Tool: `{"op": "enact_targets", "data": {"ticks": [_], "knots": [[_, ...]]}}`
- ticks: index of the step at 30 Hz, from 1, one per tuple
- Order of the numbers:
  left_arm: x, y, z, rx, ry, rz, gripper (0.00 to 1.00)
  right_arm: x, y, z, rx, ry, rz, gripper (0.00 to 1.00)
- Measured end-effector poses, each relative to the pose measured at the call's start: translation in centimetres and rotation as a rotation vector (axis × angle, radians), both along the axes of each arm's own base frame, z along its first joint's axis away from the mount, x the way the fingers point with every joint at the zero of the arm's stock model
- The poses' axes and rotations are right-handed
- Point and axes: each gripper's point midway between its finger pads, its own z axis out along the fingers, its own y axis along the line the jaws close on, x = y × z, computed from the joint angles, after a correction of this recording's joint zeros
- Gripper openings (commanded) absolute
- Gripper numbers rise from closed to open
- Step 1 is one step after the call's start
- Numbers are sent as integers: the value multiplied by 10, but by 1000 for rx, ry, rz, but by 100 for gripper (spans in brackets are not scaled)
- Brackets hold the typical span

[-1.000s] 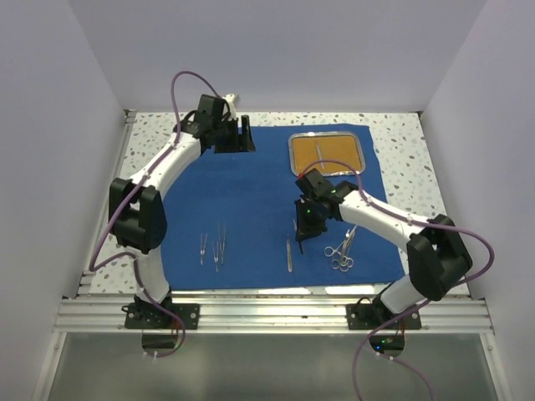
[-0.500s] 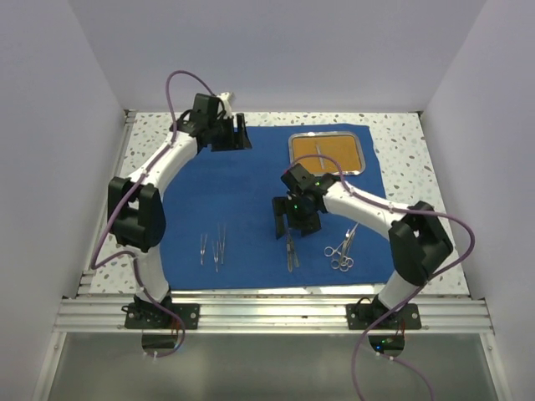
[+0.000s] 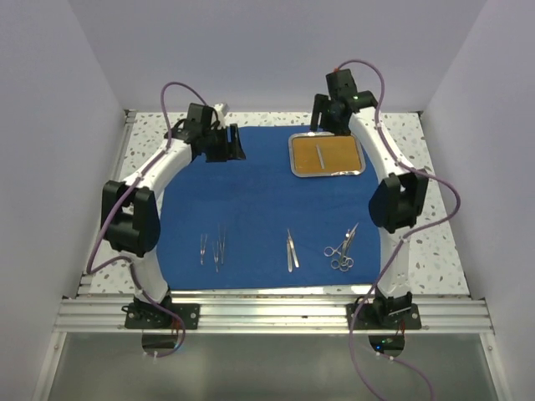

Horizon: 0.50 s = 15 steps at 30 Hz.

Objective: Open and lay out the surgical kit
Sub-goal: Pick up the medical item from the container.

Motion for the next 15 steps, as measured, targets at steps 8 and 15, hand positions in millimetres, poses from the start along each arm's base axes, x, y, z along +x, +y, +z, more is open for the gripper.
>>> {"op": "enact_targets", "data": {"ticks": [8, 15], "knots": [[-26, 2, -4, -16, 32, -17, 70, 35, -34, -126, -148, 213, -56, 63], [-34, 3, -13, -18, 62, -19, 70, 51, -32, -159, -176, 232, -39, 60]]}}
